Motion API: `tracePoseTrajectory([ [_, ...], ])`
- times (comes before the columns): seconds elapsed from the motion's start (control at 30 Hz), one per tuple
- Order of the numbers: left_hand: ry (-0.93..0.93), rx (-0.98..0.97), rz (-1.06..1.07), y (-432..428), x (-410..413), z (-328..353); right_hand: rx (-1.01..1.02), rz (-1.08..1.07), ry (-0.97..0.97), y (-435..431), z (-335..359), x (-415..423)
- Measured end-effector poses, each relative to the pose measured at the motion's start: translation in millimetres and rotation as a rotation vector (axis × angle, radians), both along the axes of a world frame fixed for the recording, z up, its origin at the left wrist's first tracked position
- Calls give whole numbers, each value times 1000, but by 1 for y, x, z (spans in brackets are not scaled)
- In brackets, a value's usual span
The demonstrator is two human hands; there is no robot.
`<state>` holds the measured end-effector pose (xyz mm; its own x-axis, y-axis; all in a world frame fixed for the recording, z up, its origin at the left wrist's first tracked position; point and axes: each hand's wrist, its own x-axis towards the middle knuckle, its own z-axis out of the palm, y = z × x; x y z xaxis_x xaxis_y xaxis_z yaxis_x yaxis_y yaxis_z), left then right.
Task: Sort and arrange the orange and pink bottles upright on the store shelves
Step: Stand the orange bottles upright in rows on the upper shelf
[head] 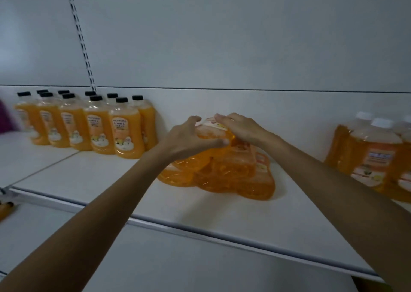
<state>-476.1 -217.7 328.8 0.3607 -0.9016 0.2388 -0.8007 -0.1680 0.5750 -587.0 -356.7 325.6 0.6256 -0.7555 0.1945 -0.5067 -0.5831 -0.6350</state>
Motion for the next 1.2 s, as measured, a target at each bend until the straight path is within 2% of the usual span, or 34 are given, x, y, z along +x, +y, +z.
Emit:
tracePoseTrajectory([
  [0.2, -135, -166, -53, 4, 3, -9, -7, -31, -126, -1, 0, 2],
  [0.37, -171, -373, -48, 2, -13, -5, -115, -74, -394, 12, 27, -11],
  [0.43, -133, -431, -78, -3, -28, 1, -124, -115, -490, 16, 46, -27],
  [0.53, 2, -418, -259, -16, -56, 5, -178, -145, -542, 24, 64, -58],
  [0.63, 212, -356, -384, -28, -90, 0, -293, -197, -485, 31, 63, -91],
  [0.7, 322, -369, -419, -35, -112, -9, -290, -228, -453, 30, 54, -115],
  [0.8, 384, -374, -426, -43, -143, -32, -230, -202, -341, 29, 39, -149],
  [0.9, 381, -365, -405, -50, -169, -60, -197, -139, -180, 33, 30, -176],
  [1.03, 256, -371, -301, -56, -187, -89, -295, -117, 39, 34, 16, -194],
  [1.2, 262, -319, -260, -60, -199, -100, -358, -113, 101, 22, -6, -198],
])
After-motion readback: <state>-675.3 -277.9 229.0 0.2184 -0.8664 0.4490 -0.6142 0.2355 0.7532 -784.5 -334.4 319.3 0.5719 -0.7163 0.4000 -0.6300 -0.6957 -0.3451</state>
